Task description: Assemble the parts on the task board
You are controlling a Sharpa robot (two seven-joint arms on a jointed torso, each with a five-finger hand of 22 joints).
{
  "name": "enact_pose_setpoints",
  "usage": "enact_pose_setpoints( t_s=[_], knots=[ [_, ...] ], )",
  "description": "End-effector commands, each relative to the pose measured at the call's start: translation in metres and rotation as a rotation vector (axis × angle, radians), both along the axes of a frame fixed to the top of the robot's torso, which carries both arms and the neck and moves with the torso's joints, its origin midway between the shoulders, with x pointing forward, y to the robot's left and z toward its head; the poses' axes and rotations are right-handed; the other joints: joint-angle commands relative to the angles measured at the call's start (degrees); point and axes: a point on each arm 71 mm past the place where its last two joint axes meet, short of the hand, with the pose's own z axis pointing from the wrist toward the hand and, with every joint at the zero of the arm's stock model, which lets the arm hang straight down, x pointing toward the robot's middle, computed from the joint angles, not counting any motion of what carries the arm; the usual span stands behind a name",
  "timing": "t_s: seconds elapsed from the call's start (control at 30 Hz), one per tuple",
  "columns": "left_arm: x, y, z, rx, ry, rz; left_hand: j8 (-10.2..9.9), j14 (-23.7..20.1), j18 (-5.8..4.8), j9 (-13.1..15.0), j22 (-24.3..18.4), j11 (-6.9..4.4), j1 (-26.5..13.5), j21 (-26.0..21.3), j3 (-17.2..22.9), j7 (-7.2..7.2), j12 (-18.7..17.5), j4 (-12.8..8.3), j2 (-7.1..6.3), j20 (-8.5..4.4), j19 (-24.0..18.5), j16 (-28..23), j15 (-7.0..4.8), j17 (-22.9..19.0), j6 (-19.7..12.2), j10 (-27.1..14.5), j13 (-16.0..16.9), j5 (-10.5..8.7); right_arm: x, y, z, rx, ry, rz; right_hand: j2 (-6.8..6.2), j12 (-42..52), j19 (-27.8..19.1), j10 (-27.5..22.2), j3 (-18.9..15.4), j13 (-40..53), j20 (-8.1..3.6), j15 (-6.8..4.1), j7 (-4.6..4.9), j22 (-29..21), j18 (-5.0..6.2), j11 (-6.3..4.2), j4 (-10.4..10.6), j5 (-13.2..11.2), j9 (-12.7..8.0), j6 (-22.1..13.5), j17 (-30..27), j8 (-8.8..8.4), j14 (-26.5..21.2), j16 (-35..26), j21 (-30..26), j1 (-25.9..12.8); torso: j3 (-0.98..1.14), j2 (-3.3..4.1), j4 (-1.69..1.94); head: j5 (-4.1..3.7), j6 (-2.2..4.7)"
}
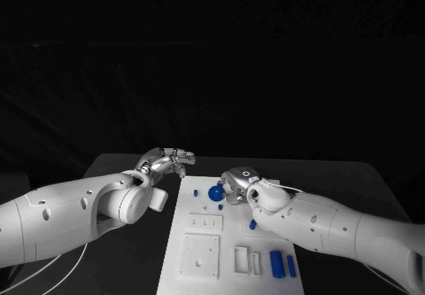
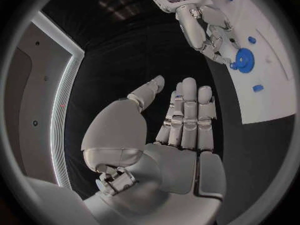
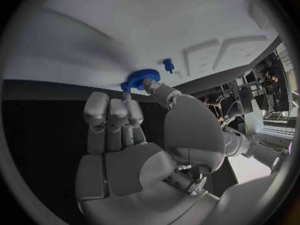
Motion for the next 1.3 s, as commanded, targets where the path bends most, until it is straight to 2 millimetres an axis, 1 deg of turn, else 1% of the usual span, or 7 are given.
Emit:
enact_pose_setpoints(
  t_s=[0.03, 0.2, 0.43, 0.83, 0.93, 1.13, 1.3],
  knots=[
    [0.0, -0.001, 0.001, 0.005, -0.008, 0.0, -0.32, 0.38, 2.78, 0.08, -0.05, 0.31, 0.45, 0.38, 0.09, -0.06, -0.28, -0.11, 0.09, -0.12, -0.16, 0.37, 0.09, -0.09, -0.3, -0.22, 0.0, 0.05, -0.001, -0.002, 0.0, 0.011, 0.001, 0.009, 0.81, 0.18, -0.14, 0.09, 0.56, 1.68, -0.2, -0.24, 0.16, 0.7, 6.86, 0.15, 0.05, 0.55, -0.04, -0.19, 0.1, 0.03, 0.11, -0.27, -0.22, 0.04, -0.01, -0.03, 0.05, 0.12, 0.0],
    [0.0, 0.0, 0.001, 0.004, -0.009, -0.001, -0.32, 0.38, 2.76, 0.09, -0.05, 0.32, 0.4, 0.39, 0.09, -0.05, -0.27, -0.08, 0.14, -0.1, -0.15, 0.38, 0.1, -0.1, -0.3, -0.22, 0.0, 0.06, -0.004, -0.01, 0.01, 0.094, -0.032, 0.018, 0.42, 0.29, -0.11, 0.19, 0.57, 1.74, -0.23, -0.17, 0.31, 0.75, 6.86, 0.26, -0.27, 1.1, -0.03, -0.21, 0.2, 0.1, 0.13, -0.27, -0.15, 0.06, -0.02, -0.05, 0.03, -0.02, 0.12],
    [0.001, 0.009, 0.004, 0.036, -0.04, 0.026, -0.07, 0.39, 2.8, 0.3, -0.1, 0.17, 1.52, 0.54, 0.4, -0.26, -0.01, -1.03, -0.44, -0.13, -0.2, 0.47, -0.02, -0.23, 0.2, 0.3, 0.18, 1.41, -0.004, -0.047, 0.051, 0.35, -0.032, 0.067, -0.51, 0.86, -0.08, 0.69, 0.08, 2.04, -0.38, 0.71, 1.32, 0.79, 6.86, 1.21, -1.91, 1.43, 0.15, 0.62, 0.44, 0.72, 0.2, -0.33, -0.07, 0.76, 0.08, -0.11, -0.42, -0.63, 0.52],
    [0.003, 0.014, 0.004, 0.032, -0.046, 0.015, 0.77, 0.39, 2.46, 0.83, -0.38, -0.62, 2.36, 0.65, 0.27, -1.09, 0.95, -1.21, -0.53, -0.43, -0.49, 0.51, -0.7, -0.64, 2.03, 2.91, 0.9, 1.46, 0.006, -0.134, 0.067, 0.426, 0.066, 0.034, 1.39, 0.73, -1.1, 0.09, -3.93, 1.8, 0.39, 1.26, 1.77, 1.0, 6.86, 1.72, -7.42, 6.86, 0.35, 2.33, 0.84, 1.77, 0.13, -0.66, 0.17, 2.17, 0.4, -0.56, -1.85, -0.57, 0.8],
    [0.002, 0.018, 0.003, 0.03, -0.041, 0.006, 1.07, 0.4, 2.32, 0.97, -0.46, -0.8, 2.33, 0.69, 0.18, -1.39, 1.08, -1.18, -0.35, -0.56, -0.56, 0.53, -0.85, -0.74, 2.79, 3.46, 1.04, 1.4, 0.011, -0.145, 0.065, 0.413, 0.076, 0.018, 1.56, 0.7, -1.26, 0.05, -4.55, 1.75, 0.57, 1.09, 1.58, 1.01, 6.86, 1.53, -8.0, 7.17, 0.29, 2.36, 0.9, 1.77, 0.11, -0.74, 0.23, 2.33, 0.59, -0.64, -2.17, -0.21, 0.79],
    [0.002, 0.019, 0.003, 0.025, -0.042, 0.004, 1.28, 0.41, 2.14, 1.07, -0.6, -0.98, 2.18, 0.68, 0.07, -1.71, 1.16, -1.15, -0.04, -0.7, -0.7, 0.56, -1.01, -0.87, 3.56, 4.03, 1.19, 1.3, 0.015, -0.167, 0.052, 0.388, 0.104, -0.034, 1.66, 0.6, -1.38, -0.02, -4.99, 1.63, 0.72, 1.0, 1.5, 1.0, 6.86, 1.45, -8.45, 7.71, 0.2, 2.37, 0.99, 1.75, 0.13, -0.79, 0.28, 2.64, 1.45, -0.65, -2.8, 0.34, 0.56],
    [0.001, 0.02, 0.002, 0.02, -0.039, 0.004, 0.81, 0.44, 1.96, 0.87, -0.78, -0.85, 1.21, 0.69, -0.4, -1.53, 0.68, -0.9, -0.01, -0.84, -0.73, 0.6, -0.9, -1.0, 3.2, 3.64, 1.08, 0.29, 0.015, -0.176, 0.037, 0.361, 0.142, -0.058, 1.81, 0.46, -1.45, -0.16, -5.21, 1.52, 0.79, 0.99, 1.48, 0.99, 6.86, 1.43, -8.64, 8.02, 0.18, 2.5, 1.03, 1.81, 0.13, -0.83, 0.3, 2.75, 1.51, -0.66, -2.77, 0.19, 0.32]
  ],
)
